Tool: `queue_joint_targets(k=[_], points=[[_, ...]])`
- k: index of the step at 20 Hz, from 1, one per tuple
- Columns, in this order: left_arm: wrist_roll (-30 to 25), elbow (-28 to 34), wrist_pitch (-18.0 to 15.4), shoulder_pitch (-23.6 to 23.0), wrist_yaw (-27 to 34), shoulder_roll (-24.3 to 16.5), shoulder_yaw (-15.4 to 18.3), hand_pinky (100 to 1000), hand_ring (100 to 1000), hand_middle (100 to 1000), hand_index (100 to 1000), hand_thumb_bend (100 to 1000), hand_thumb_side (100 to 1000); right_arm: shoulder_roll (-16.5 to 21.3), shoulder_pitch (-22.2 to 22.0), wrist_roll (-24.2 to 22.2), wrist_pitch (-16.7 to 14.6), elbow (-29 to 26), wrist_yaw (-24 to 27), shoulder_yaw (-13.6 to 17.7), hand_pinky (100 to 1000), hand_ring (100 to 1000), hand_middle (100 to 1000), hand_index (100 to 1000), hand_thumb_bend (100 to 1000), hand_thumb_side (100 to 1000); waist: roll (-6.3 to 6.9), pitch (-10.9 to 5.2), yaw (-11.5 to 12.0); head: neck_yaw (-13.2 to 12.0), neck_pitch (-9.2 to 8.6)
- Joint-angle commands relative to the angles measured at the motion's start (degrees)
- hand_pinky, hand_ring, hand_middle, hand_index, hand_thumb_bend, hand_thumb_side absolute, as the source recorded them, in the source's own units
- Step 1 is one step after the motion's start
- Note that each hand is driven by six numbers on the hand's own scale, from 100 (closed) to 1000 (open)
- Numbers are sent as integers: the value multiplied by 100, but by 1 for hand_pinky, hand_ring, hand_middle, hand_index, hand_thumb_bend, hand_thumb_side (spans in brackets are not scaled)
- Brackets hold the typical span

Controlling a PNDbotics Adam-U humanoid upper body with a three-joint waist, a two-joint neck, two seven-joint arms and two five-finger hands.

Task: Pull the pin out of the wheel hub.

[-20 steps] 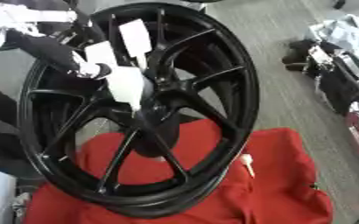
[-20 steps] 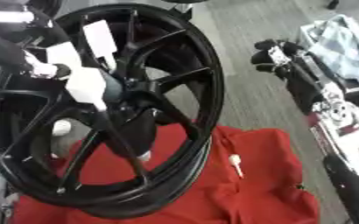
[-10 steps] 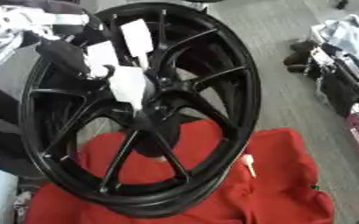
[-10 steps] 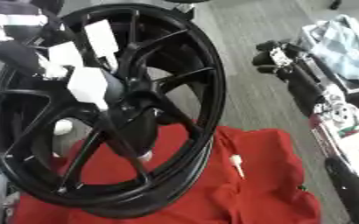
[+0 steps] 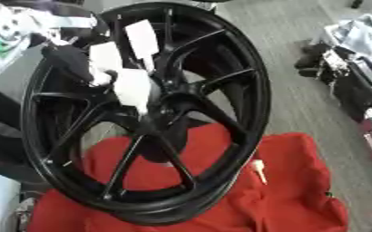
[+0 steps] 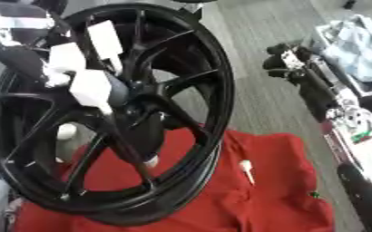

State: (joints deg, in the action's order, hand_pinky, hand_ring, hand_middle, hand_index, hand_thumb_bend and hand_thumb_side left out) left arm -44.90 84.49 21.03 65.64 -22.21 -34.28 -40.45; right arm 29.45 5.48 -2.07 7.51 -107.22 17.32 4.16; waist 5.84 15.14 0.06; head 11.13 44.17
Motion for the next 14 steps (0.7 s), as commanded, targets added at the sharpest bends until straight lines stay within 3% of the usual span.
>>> queue_joint_targets(k=[1,8,14], points=[[-128,101,77,123,-46,-211,83,884,836,758,513,100,155,74,18,-4,-5,-39,-19,35,806,748,599,735,100,667,-37,-110,7,-23,-35],[-121,340,9,159,-24,-351,246,885,838,750,469,100,149,86,15,8,-4,-29,-14,46,807,746,598,735,100,670,-43,-119,20,-22,-29],[-21,738,-80,167,106,-611,616,884,834,744,462,100,147,92,7,30,-16,-27,-7,69,807,745,597,735,100,670,-46,-124,30,0,-13]])
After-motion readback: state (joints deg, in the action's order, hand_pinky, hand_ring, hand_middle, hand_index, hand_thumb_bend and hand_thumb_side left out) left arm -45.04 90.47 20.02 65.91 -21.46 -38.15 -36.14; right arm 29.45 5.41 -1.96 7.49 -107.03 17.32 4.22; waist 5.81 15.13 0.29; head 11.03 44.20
